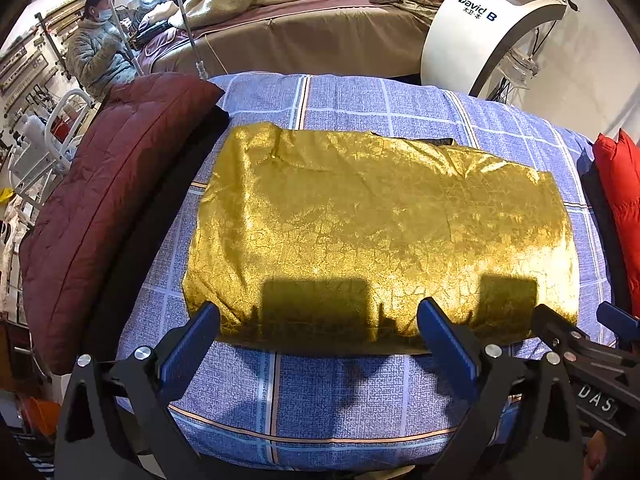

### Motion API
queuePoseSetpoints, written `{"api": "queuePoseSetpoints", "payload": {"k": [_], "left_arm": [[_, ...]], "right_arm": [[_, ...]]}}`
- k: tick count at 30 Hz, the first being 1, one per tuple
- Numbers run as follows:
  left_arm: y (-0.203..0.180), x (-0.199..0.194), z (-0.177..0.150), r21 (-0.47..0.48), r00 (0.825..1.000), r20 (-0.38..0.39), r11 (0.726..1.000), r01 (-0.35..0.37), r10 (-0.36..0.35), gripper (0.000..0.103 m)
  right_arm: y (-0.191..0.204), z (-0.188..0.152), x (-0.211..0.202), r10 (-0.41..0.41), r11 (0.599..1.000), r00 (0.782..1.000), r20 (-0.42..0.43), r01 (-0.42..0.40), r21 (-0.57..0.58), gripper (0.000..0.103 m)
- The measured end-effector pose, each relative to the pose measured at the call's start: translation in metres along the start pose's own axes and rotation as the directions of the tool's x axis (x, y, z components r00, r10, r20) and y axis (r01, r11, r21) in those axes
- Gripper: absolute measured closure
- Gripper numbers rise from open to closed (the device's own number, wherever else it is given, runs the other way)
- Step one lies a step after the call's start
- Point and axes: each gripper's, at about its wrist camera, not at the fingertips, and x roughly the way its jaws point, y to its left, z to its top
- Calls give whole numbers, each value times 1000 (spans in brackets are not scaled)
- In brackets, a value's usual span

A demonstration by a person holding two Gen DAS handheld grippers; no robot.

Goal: Fold large clothes

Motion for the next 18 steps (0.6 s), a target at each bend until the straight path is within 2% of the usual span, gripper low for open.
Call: {"api": "queuePoseSetpoints", "payload": {"k": [8, 18], "left_arm": [[0, 4, 2, -2, 999, -32, 1000, 2, -2, 6], [-1, 4, 1, 0, 999, -34, 1000, -3, 3, 6]], "right_arm": [[0, 1, 1, -3, 1000, 1000, -5, 3, -1, 6], [0, 1, 2, -5, 1000, 1000, -5, 5, -1, 6]]}}
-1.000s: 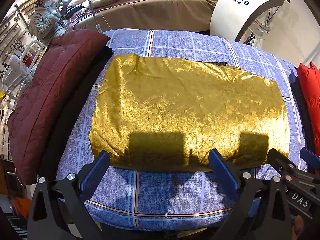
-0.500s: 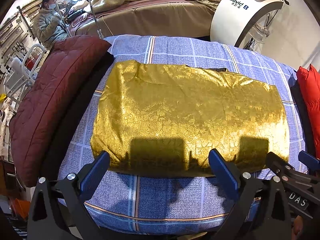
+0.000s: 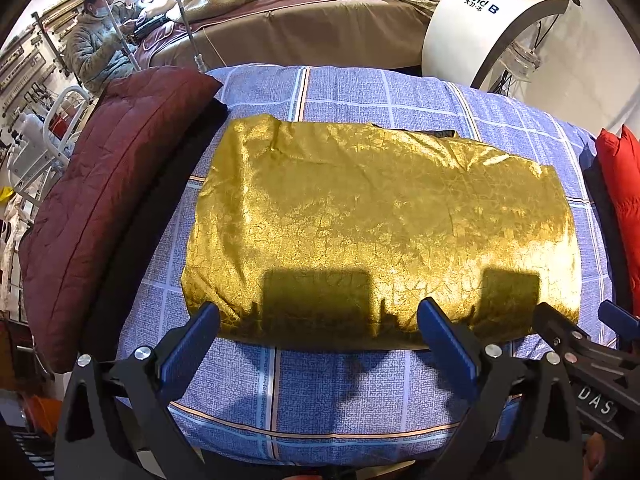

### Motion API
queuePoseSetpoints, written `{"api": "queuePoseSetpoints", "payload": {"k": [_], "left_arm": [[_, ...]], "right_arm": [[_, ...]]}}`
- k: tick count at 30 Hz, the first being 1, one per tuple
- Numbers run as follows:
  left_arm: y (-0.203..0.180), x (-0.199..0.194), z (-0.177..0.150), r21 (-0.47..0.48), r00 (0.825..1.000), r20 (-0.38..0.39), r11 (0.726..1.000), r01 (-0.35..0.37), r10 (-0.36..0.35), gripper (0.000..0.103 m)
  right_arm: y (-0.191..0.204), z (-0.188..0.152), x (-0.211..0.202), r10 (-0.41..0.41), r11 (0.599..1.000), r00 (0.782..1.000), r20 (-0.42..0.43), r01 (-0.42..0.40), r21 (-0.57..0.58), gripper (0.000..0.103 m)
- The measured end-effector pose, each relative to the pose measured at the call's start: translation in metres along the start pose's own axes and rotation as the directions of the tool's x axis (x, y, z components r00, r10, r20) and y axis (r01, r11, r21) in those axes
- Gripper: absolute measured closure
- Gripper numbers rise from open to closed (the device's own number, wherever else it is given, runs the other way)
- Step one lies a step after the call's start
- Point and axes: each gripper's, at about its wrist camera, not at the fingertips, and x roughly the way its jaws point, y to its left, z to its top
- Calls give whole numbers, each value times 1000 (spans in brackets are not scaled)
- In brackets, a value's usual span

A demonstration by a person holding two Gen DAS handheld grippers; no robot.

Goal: Fold large clothes

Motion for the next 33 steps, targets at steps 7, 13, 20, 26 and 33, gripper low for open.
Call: {"api": "queuePoseSetpoints", "payload": {"k": [7, 13, 20, 26, 33], "left_arm": [[1, 0, 0, -2, 1000, -3, 1000, 2, -2, 6], [0, 0, -1, -1, 1000, -6, 1000, 1, -1, 6], [-1, 0, -1, 5, 1000, -9, 1000, 2, -2, 6], [-2, 0, -2, 7, 1000, -11, 1000, 3, -3, 6], [-2, 1, -2, 6, 1000, -14, 1000, 0, 0, 6]], "right_arm": [[0, 0, 0, -1, 1000, 1000, 0, 1, 1, 6], [-1, -1, 0, -1, 1000, 1000, 0, 1, 1, 6], [-2, -2, 0, -2, 1000, 1000, 1, 2, 3, 5], [-2, -1, -3, -8, 1000, 1000, 5, 8, 5, 6], [-2, -1, -3, -10, 1000, 1000, 5, 10, 1, 6]]}}
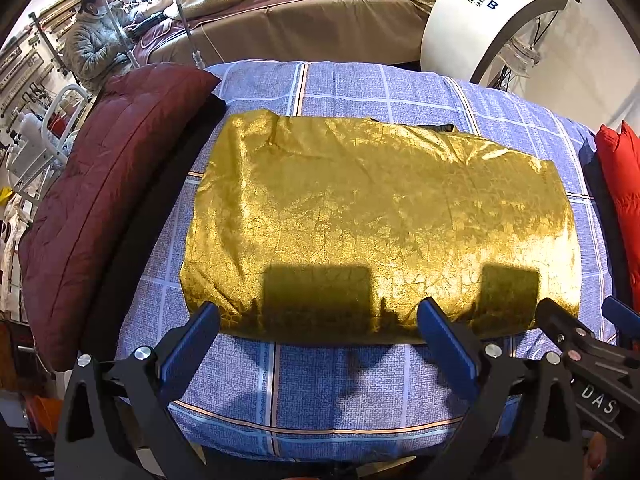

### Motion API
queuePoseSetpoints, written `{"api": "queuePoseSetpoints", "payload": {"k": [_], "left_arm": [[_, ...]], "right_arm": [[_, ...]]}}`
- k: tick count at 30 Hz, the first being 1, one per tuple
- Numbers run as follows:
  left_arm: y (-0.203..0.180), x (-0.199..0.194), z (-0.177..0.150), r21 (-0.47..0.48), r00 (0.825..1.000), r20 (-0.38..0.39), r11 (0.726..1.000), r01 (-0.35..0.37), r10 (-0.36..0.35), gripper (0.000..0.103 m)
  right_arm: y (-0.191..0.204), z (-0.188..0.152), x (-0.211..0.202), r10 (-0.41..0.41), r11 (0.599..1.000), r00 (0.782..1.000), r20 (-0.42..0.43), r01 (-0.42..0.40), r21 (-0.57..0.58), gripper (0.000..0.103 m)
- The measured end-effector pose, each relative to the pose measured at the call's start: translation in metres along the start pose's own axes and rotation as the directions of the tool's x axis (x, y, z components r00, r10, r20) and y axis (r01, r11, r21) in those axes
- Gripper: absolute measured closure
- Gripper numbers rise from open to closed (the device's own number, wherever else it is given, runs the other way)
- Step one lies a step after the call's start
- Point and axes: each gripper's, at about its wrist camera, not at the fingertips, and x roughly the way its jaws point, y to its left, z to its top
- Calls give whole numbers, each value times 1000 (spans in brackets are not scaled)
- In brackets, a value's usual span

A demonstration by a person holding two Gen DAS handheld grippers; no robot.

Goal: Fold large clothes

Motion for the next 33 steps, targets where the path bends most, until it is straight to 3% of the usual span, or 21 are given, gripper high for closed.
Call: {"api": "queuePoseSetpoints", "payload": {"k": [33], "left_arm": [[2, -3, -1, -3, 1000, 3, 1000, -4, 4, 6]], "right_arm": [[2, -3, -4, -7, 1000, 1000, 8, 7, -10, 5]]}}
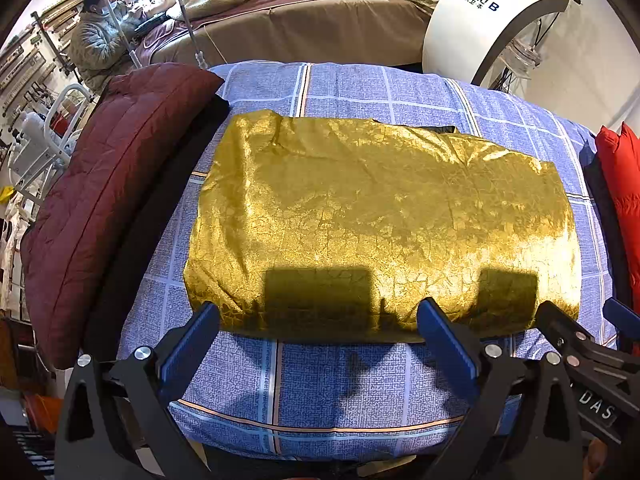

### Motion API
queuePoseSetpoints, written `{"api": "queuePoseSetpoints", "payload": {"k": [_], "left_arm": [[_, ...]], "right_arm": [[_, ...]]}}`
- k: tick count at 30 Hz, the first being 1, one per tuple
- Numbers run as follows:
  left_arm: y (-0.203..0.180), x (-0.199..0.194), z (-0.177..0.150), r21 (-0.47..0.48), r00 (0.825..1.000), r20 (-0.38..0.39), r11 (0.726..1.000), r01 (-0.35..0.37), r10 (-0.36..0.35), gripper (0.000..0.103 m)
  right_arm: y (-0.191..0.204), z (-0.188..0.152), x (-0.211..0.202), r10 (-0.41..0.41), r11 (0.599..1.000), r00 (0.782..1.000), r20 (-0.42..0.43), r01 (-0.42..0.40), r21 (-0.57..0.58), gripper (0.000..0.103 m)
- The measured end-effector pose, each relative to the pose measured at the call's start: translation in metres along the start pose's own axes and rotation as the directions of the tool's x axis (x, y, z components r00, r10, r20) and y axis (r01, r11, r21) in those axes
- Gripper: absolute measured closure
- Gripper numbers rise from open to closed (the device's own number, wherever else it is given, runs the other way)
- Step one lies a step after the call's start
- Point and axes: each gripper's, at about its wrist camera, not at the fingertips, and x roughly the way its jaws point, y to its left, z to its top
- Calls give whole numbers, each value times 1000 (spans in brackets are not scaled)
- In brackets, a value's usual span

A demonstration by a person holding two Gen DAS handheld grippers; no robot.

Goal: Fold large clothes

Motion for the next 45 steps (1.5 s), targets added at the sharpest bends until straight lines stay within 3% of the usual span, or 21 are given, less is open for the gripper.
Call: {"api": "queuePoseSetpoints", "payload": {"k": [45], "left_arm": [[1, -1, -1, -4, 1000, -1, 1000, -1, 1, 6]], "right_arm": [[2, -2, -3, -3, 1000, 1000, 4, 3, -4, 6]]}}
